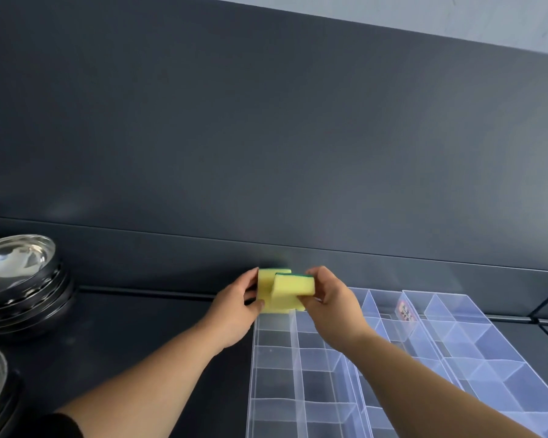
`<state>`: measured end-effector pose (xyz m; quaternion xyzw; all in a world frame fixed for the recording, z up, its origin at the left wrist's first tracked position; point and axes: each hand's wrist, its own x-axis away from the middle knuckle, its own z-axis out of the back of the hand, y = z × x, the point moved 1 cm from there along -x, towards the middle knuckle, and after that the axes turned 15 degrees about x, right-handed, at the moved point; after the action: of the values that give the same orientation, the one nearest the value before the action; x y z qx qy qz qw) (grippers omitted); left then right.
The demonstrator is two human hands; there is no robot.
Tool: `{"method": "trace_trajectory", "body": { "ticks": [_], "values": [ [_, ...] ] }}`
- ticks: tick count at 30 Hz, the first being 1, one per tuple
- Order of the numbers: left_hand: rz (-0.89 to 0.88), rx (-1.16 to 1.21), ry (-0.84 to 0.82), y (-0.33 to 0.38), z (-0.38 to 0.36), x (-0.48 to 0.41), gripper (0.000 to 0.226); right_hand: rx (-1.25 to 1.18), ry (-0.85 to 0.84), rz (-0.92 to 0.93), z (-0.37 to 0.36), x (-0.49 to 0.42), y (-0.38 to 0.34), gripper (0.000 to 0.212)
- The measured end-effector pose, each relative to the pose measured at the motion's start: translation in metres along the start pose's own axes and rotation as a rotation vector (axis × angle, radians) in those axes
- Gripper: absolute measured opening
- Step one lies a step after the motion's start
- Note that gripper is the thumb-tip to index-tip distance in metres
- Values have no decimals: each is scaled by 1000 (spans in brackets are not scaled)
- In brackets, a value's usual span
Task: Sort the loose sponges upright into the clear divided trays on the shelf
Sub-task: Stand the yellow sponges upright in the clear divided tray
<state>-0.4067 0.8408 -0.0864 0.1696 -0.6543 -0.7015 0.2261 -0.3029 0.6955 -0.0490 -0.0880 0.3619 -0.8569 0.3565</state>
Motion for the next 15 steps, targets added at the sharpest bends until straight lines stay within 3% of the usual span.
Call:
{"method": "trace_trajectory", "body": {
  "ticks": [2,6,15],
  "values": [
    [19,30,-17,-4,1,1,67,42,0,21,-1,-3,-4,38],
    [29,66,-23,-10,3,5,68,83,35,24,-5,-7,-9,23],
    [26,142,-1,-11,1,8,55,161,-80,49,-15,-18,-12,21]
  ]
}}
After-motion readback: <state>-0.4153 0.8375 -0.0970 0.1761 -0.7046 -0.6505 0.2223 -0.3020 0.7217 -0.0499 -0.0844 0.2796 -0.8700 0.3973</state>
